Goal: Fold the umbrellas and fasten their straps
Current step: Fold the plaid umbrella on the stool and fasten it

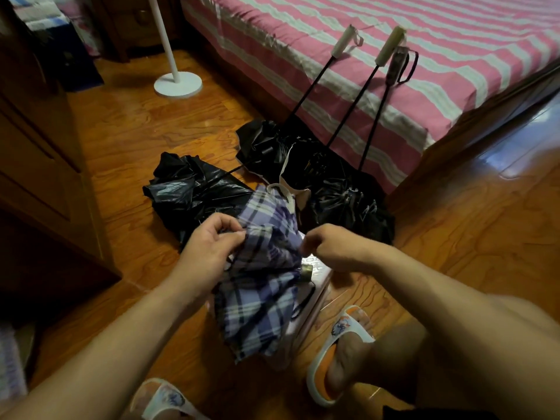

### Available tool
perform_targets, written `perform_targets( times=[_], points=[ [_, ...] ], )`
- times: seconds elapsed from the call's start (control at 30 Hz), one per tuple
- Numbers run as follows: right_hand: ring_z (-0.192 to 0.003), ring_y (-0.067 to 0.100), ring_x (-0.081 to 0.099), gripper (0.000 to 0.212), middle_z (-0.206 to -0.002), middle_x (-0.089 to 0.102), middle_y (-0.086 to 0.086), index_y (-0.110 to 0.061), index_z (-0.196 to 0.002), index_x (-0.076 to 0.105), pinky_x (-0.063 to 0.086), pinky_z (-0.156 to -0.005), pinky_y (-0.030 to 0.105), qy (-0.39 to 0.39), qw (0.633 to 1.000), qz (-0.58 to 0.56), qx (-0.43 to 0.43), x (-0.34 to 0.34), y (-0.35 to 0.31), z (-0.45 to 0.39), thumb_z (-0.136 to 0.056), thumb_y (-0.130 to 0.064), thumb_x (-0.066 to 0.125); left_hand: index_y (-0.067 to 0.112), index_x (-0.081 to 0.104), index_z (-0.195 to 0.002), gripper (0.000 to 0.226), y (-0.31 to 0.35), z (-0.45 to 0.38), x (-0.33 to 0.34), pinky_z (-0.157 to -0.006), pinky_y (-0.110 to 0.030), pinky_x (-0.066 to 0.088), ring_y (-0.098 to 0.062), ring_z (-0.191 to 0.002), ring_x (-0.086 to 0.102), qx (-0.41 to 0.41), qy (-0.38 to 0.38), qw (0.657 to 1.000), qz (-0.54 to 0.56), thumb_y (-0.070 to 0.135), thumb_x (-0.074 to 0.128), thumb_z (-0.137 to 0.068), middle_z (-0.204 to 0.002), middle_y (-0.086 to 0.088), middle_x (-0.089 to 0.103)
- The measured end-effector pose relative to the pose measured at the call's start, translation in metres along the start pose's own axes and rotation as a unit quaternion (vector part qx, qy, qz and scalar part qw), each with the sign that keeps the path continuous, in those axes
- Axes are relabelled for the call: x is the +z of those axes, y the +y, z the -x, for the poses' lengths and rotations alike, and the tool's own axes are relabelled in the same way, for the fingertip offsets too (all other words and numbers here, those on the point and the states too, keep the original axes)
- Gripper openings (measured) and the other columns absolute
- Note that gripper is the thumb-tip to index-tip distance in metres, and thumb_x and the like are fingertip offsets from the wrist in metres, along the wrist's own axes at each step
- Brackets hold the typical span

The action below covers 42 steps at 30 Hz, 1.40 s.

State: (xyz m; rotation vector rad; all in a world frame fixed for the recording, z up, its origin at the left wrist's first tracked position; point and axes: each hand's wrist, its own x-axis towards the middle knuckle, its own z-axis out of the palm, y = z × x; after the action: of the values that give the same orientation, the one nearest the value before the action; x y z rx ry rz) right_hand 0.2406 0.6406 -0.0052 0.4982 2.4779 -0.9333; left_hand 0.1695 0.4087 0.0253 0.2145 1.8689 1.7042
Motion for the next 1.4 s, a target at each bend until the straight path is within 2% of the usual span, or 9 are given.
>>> perform_targets(
  times=[0.13,0.27,0.4,0.57,0.67,0.73,1.03,1.27,1.4],
  points=[
    [-0.131,0.021,0.053,0.059,-0.143,0.057,0.003,-0.018,-0.145,0.054,0.045,-0.108,0.034,-0.061,0.998,-0.013,-0.021,0.023,-0.001,0.006,-0.091,0.004,0.047,0.027,0.061,-0.121,0.032,0.004,0.001,-0.008,-0.094,-0.049,0.057,-0.027,-0.106,0.071,-0.011,-0.045,0.998,-0.031,0.01,0.067,-0.095,-0.113,-0.01,0.072],
    [-0.128,0.022,0.053,0.052,-0.142,0.056,0.002,-0.021,-0.146,0.051,0.046,-0.109,0.04,-0.057,0.997,-0.038,-0.042,0.026,-0.003,0.008,-0.097,-0.004,0.053,0.028,0.071,-0.088,0.033,0.001,-0.007,-0.005,-0.076,-0.04,0.055,-0.025,-0.091,0.064,0.071,0.033,0.994,-0.076,-0.002,0.061,-0.097,-0.093,-0.004,0.068],
    [-0.119,0.023,0.059,0.046,-0.13,0.063,0.004,-0.015,-0.135,0.06,0.052,-0.1,0.036,-0.086,0.992,-0.078,-0.045,0.023,-0.013,0.012,-0.093,0.001,0.053,0.016,0.059,-0.083,0.037,0.006,-0.017,-0.005,-0.065,-0.033,0.042,-0.023,-0.078,0.053,0.023,0.029,0.997,0.066,-0.015,0.045,-0.098,-0.084,-0.006,0.057],
    [-0.101,0.015,0.058,0.044,-0.109,0.059,-0.005,-0.02,-0.137,0.06,0.048,-0.083,0.027,-0.088,0.981,-0.171,-0.007,0.027,-0.014,0.008,-0.095,-0.003,0.058,0.012,0.062,-0.09,0.033,0.011,-0.024,-0.002,-0.063,-0.029,0.049,-0.02,-0.074,0.055,0.0,0.002,0.999,0.048,-0.014,0.043,-0.098,-0.087,-0.007,0.058],
    [-0.087,0.017,0.057,0.015,-0.096,0.061,-0.001,-0.022,-0.096,0.067,0.046,-0.075,0.03,-0.043,0.974,-0.223,-0.003,0.045,-0.013,0.0,-0.094,-0.008,0.065,0.012,0.066,-0.093,0.029,0.013,-0.024,0.003,-0.073,-0.032,0.05,-0.02,-0.082,0.059,0.016,-0.008,1.0,0.003,-0.012,0.05,-0.096,-0.088,-0.004,0.064],
    [-0.081,0.017,0.057,0.007,-0.09,0.062,0.003,-0.015,-0.092,0.065,0.047,-0.071,0.03,-0.004,0.966,-0.257,-0.004,0.052,-0.01,-0.004,-0.092,-0.01,0.07,0.013,0.068,-0.094,0.027,0.013,-0.025,0.001,-0.073,-0.03,0.049,-0.017,-0.083,0.061,0.028,-0.001,0.999,-0.038,-0.01,0.053,-0.096,-0.085,0.001,0.068],
    [-0.068,0.01,0.059,0.037,-0.069,0.061,-0.008,-0.033,-0.089,0.056,0.056,-0.074,0.042,0.147,0.962,-0.231,-0.015,0.065,0.007,-0.003,-0.078,-0.008,0.081,0.015,0.067,-0.087,0.026,0.01,-0.028,-0.016,-0.045,-0.02,0.042,-0.015,-0.067,0.057,0.013,0.098,0.994,-0.045,-0.007,0.055,-0.096,-0.079,-0.001,0.064],
    [-0.087,0.018,0.064,0.027,-0.094,0.067,0.0,-0.015,-0.1,0.065,0.056,-0.079,0.035,0.055,0.975,-0.213,-0.012,0.059,0.006,0.002,-0.081,0.0,0.077,0.015,0.071,-0.092,0.02,0.011,-0.017,-0.016,-0.073,-0.038,0.049,-0.02,-0.083,0.063,-0.004,0.039,0.998,-0.058,-0.001,0.059,-0.096,-0.085,0.001,0.069],
    [-0.072,0.009,0.06,0.014,-0.077,0.066,-0.005,-0.016,-0.08,0.069,0.049,-0.067,0.026,0.07,0.981,-0.179,-0.036,0.061,0.001,0.007,-0.084,-0.015,0.082,0.013,0.071,-0.094,0.019,0.007,-0.015,-0.015,-0.067,-0.032,0.05,-0.018,-0.081,0.063,-0.003,0.058,0.996,-0.061,-0.001,0.058,-0.097,-0.089,-0.004,0.069]
  ],
)
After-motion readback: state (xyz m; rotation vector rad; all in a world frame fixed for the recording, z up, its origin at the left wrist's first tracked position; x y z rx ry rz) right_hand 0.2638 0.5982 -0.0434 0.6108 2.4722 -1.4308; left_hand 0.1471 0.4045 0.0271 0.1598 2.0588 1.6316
